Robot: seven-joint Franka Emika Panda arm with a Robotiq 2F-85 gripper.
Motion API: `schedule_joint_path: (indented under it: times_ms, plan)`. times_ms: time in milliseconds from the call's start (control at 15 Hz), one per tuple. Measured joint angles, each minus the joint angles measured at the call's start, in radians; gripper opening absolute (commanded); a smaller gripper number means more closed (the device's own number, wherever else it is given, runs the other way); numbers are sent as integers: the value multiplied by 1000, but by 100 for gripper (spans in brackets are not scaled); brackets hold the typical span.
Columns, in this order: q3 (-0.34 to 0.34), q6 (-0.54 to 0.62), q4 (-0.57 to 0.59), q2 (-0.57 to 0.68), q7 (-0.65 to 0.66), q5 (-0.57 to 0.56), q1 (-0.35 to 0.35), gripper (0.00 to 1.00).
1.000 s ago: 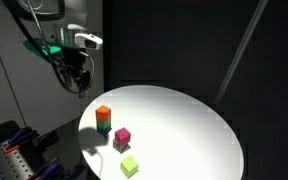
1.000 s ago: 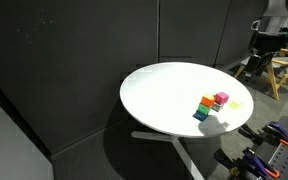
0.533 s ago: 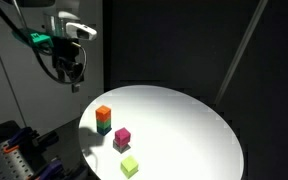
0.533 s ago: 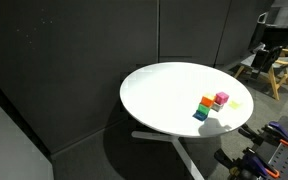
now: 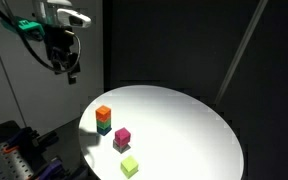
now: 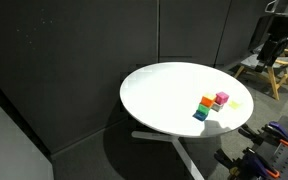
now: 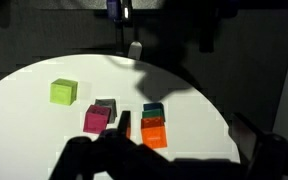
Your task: Pick up the orange block and put it on the green block
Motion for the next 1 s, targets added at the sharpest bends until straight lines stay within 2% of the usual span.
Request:
schedule_joint_path:
  times_ms: [1000]
  plan:
    - [1, -7, 0, -18, 0, 0, 2, 100]
